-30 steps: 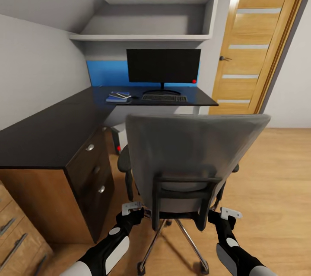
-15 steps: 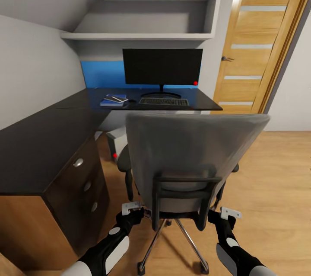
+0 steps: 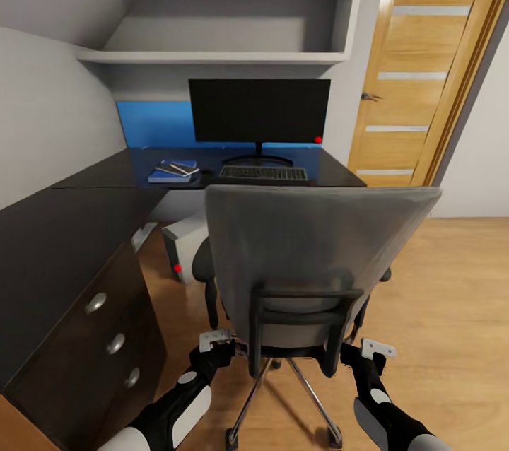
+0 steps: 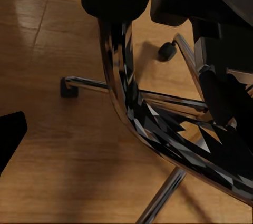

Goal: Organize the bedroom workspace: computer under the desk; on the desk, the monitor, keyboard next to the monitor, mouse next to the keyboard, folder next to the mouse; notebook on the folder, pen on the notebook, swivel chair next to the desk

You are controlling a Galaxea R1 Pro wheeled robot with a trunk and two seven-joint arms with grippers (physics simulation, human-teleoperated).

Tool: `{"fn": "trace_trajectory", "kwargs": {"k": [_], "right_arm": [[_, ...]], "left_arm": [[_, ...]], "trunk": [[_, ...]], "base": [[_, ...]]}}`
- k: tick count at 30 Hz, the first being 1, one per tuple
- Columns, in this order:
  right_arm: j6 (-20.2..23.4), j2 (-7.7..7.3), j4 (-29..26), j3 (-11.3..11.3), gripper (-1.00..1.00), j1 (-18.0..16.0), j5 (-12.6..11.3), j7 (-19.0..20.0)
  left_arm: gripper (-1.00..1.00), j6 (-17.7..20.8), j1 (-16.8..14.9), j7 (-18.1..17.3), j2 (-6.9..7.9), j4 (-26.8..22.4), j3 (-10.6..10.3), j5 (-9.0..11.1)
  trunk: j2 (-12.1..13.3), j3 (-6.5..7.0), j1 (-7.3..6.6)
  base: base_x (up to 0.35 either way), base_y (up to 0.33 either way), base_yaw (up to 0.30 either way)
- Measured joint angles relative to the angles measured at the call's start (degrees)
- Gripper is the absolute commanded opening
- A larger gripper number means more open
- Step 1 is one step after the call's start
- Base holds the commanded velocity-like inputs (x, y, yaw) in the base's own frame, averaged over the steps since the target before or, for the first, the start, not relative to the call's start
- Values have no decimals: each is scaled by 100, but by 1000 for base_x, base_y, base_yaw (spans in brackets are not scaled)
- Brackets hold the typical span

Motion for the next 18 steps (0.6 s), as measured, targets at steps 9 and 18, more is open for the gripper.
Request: {"fn": "trace_trajectory", "kwargs": {"k": [9, 18], "right_arm": [[0, 0, 0, 0, 100, 0, -1, 0], [-14, 15, 189, -22, 100, 0, -16, 6]], "left_arm": [[100, 7, -1, 0, 4, 4, 15, 9], [100, 10, 2, 6, 5, 8, 17, 14]], "trunk": [[0, 0, 0], [0, 0, 0]], "base": [[322, 0, 0], [322, 0, 0]]}}
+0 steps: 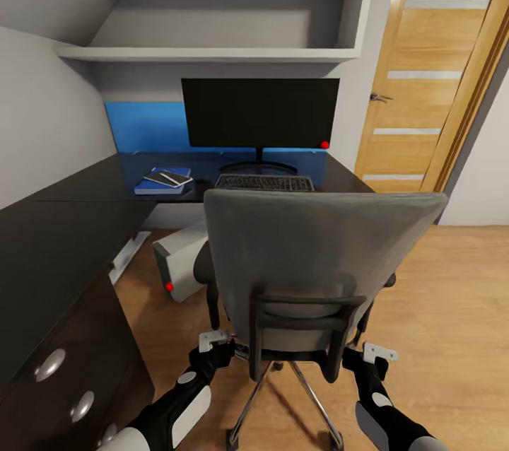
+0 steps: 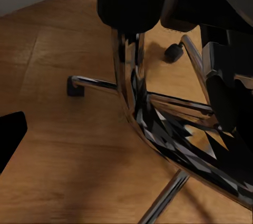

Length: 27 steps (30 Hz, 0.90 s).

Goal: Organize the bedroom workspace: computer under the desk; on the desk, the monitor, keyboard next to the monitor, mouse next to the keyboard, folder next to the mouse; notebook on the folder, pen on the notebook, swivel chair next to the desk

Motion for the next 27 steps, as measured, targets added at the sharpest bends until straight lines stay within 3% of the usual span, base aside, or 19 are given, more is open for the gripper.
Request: {"fn": "trace_trajectory", "kwargs": {"k": [22, 27], "right_arm": [[2, -7, 10, 9, 100, -1, 15, 0], [-9, -6, 3, 13, 100, -2, 38, -5]], "left_arm": [[100, -11, -2, 20, 0, 1, 1, -2], [100, -13, -2, 27, -1, -1, 8, -10]], "trunk": [[0, 0, 0], [0, 1, 2]], "base": [[311, -39, 0], [170, -3, 0]]}}
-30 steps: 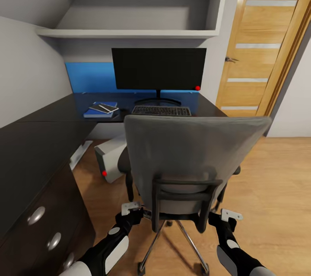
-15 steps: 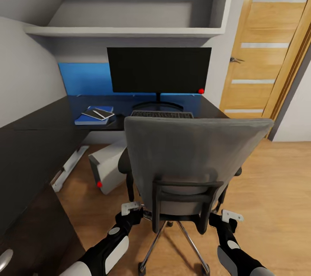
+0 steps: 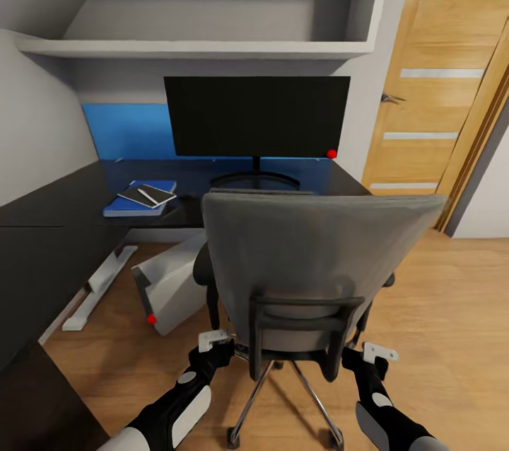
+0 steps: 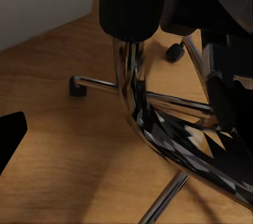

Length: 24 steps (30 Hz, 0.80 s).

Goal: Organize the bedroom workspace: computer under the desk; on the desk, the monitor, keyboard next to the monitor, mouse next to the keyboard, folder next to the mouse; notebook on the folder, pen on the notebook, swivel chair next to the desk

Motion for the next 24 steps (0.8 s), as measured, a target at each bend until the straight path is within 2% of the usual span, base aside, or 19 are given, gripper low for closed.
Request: {"fn": "trace_trajectory", "kwargs": {"k": [18, 24], "right_arm": [[-98, 1, 13, 10, 100, -1, 19, 6], [-96, 1, 11, 11, 100, -2, 32, 8]], "left_arm": [[100, -7, -2, 10, -2, -1, -26, -35], [100, -7, -1, 10, -6, -1, -27, -34]], "trunk": [[0, 0, 1], [0, 0, 4]], "base": [[38, 0, 0], [-233, -16, 0]]}}
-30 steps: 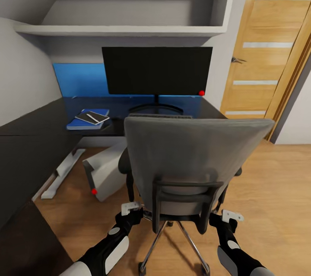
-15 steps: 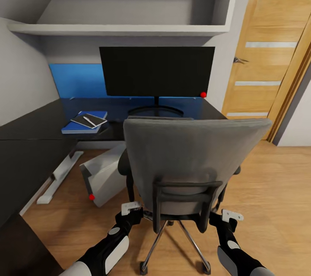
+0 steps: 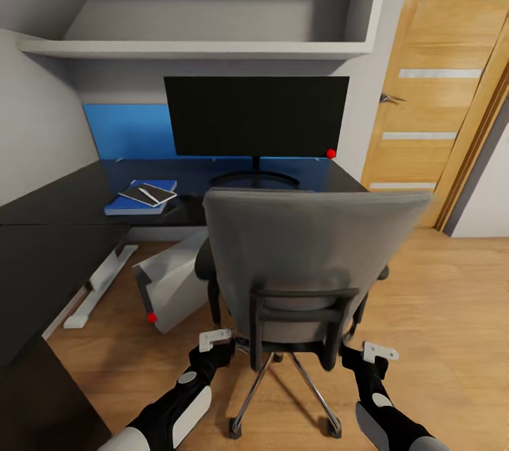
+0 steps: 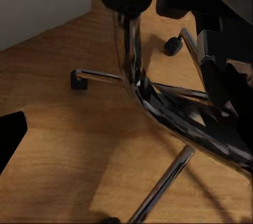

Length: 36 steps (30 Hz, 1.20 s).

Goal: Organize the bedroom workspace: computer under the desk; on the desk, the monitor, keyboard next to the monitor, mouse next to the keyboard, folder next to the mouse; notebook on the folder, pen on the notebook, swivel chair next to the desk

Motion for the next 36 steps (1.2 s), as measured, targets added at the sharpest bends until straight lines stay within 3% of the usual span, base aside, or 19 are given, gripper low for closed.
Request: {"fn": "trace_trajectory", "kwargs": {"k": [23, 31, 32, 35, 36], "right_arm": [[0, 0, 64, 6, 100, 0, 5, 0], [-1, 12, 153, -9, 100, 0, 0, -1], [-1, 11, 154, -9, 100, 0, 0, -1], [-335, 27, 850, -8, 100, -1, -26, 1], [-830, 175, 1561, 6, 100, 1, -75, -7]], "left_arm": [[100, 2, -2, -5, 7, 0, 18, 36], [100, 7, -2, 6, 18, 48, 26, 55], [100, 7, -2, 7, 20, 92, 27, 59], [100, -119, 2, -17, 13, 973, 27, 76], [100, -600, 2, -23, -234, 1575, 8, 80]], "trunk": [[0, 0, 1], [319, 143, -176], [359, 161, -199], [480, 215, -266], [519, 232, -288]], "base": [[-266, -23, 0], [-283, 0, 0], [-13, 0, 0], [-4, 0, 0], [0, 0, 0]]}}
